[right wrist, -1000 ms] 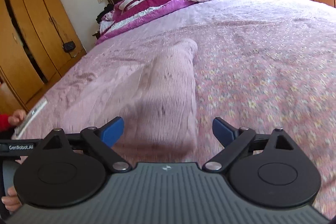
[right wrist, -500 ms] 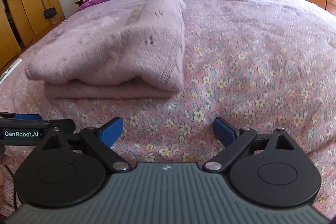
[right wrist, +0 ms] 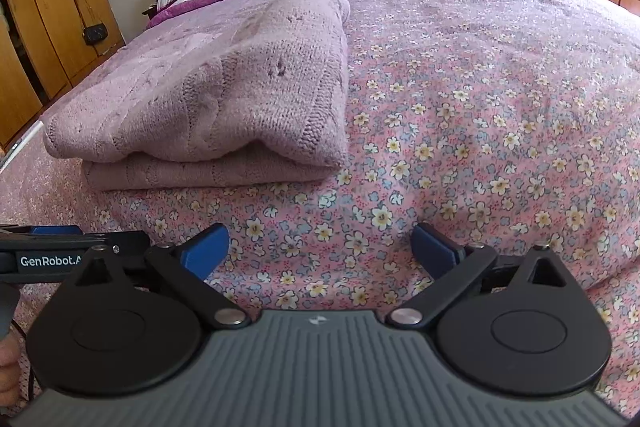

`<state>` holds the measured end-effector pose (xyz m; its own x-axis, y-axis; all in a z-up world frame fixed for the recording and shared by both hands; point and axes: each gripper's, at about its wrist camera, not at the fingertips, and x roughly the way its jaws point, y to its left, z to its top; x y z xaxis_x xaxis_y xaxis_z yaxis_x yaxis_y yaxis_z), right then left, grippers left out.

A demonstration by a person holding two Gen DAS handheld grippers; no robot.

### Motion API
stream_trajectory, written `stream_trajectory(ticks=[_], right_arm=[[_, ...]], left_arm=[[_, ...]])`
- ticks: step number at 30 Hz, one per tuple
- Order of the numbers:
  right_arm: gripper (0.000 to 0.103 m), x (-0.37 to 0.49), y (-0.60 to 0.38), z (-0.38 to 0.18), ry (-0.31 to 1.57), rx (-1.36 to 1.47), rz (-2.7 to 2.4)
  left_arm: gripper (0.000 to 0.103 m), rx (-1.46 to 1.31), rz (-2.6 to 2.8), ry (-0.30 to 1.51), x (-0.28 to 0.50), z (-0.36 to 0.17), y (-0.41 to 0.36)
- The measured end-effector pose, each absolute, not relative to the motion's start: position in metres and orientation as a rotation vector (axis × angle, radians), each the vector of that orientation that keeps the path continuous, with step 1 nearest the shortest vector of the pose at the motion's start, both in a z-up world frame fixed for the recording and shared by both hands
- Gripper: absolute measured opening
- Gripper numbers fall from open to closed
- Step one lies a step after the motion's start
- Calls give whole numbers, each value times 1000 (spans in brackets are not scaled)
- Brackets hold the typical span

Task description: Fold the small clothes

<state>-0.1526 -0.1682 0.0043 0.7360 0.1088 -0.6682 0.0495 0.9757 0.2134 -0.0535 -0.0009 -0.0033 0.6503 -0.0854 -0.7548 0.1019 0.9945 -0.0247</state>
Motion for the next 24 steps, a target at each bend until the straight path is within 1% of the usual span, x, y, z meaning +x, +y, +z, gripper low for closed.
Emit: stream_trajectory(ticks=[24], right_arm=[[103, -150, -168, 0, 745, 215, 35]], left_arm=[[93, 23, -106, 856, -55, -5, -2]])
